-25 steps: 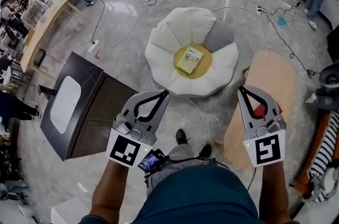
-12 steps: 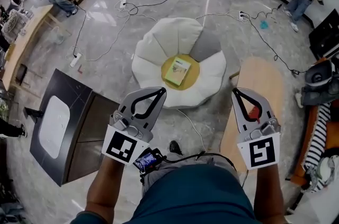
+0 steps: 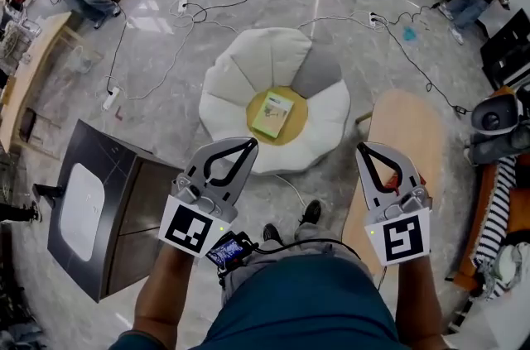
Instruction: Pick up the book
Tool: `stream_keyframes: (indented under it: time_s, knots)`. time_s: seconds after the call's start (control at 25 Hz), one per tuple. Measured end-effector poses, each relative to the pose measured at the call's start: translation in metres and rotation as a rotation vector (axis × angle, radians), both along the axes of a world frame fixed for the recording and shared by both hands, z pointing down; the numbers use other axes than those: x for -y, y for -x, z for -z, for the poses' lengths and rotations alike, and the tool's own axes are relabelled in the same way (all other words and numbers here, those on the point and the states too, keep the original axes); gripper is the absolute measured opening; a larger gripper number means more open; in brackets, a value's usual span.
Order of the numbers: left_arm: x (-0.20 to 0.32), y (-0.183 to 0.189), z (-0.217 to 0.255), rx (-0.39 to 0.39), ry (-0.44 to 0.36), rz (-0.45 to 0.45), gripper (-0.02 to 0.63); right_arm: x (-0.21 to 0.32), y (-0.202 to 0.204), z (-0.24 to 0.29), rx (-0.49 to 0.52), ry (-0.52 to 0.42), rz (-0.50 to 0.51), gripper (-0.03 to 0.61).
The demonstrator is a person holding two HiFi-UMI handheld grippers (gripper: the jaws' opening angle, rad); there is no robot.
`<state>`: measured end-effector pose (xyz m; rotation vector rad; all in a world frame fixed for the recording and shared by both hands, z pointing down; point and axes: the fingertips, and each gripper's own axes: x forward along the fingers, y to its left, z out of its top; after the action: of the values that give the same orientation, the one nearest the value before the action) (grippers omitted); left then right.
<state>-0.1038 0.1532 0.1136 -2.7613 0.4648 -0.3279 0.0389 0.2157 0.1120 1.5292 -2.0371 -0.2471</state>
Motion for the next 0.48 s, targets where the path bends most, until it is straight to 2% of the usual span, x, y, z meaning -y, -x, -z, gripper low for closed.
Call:
stream_keyframes:
  time_s: [0.2, 0.4, 0.48]
  knots:
    - [0.026, -0.015, 0.007, 0.016, -0.026, 0.041, 0.005, 0.033, -0.02, 0.001, 0.028, -0.019, 0.038, 0.012]
    - [0.049, -0.041, 0.002, -0.007, -0.001, 0.1, 0.005, 0.062, -0.041, -0.002, 0.034, -0.027, 0.094, 0.012]
    - [0.052, -0.054, -0.002, 0.006, -0.004, 0.101, 0.005, 0.069, -0.05, -0.004, 0.04, -0.029, 0.113, 0.012]
